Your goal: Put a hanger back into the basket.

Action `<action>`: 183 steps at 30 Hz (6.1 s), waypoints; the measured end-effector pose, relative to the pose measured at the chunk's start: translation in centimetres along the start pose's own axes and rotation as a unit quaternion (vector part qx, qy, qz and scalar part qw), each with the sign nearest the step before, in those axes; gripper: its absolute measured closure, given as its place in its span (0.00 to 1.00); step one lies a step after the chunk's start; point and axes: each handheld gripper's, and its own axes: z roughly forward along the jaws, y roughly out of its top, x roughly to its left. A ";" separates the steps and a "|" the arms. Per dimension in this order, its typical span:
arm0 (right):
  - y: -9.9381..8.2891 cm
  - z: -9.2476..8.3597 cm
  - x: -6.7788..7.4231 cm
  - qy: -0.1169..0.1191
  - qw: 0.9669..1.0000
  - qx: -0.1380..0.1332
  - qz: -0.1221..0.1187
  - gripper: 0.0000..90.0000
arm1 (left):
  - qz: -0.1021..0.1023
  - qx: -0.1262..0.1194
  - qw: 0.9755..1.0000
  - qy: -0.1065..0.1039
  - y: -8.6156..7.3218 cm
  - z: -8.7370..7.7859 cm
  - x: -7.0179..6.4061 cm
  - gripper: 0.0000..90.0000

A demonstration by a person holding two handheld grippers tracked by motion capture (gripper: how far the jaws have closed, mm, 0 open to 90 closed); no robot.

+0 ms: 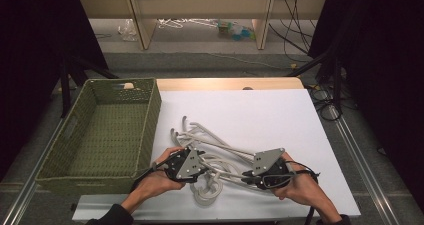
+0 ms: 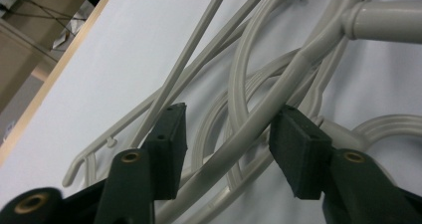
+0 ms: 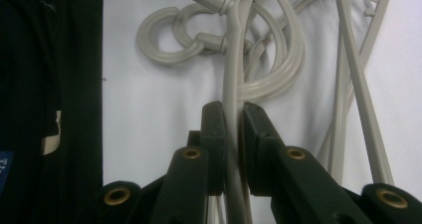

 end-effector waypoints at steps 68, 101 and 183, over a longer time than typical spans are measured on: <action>-0.5 -0.5 -0.1 -0.101 0.974 -0.156 0.131 0.33 | -0.339 -0.082 0.937 0.016 3.3 -11.6 8.6 0.88; -0.7 0.3 0.1 -0.087 0.978 -0.135 0.136 0.30 | -0.377 -0.088 0.910 0.151 -5.0 -22.4 14.6 0.88; -0.8 0.7 -0.1 -0.077 0.980 -0.127 0.132 0.31 | -0.448 0.139 0.859 0.205 -20.2 -20.2 15.1 0.81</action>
